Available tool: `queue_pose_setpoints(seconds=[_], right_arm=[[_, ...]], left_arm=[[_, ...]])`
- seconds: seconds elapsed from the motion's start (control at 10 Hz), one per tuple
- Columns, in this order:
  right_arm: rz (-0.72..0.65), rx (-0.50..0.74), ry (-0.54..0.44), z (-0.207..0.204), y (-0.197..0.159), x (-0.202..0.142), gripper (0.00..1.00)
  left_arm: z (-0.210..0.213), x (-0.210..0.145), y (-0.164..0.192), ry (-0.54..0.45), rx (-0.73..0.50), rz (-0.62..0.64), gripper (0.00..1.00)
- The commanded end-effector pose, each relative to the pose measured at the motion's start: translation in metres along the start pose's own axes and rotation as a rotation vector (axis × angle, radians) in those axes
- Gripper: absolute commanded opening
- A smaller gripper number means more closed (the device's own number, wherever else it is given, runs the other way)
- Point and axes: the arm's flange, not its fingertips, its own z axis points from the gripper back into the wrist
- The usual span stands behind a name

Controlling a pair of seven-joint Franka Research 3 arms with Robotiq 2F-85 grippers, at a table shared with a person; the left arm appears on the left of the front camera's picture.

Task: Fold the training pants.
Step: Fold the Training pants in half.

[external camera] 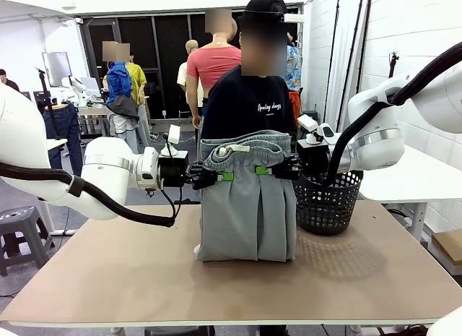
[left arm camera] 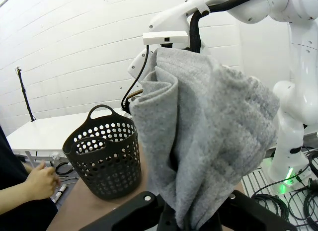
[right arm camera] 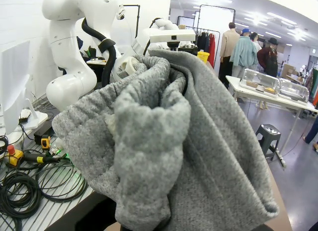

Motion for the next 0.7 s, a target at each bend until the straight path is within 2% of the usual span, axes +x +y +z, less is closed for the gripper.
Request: queue_pose_setpoints(seconds=[0.0, 0.6], right_arm=[[0.006, -0.004, -0.011, -0.0004, 0.0011, 0.0, 0.0], [0.006, -0.004, -0.011, -0.0004, 0.0011, 0.0, 0.0]], left_arm=[[-0.0014, 0.0017, -0.0001, 0.001, -0.006, -0.001, 0.0], [-0.0014, 0.0017, -0.0001, 0.001, -0.006, -0.001, 0.0]])
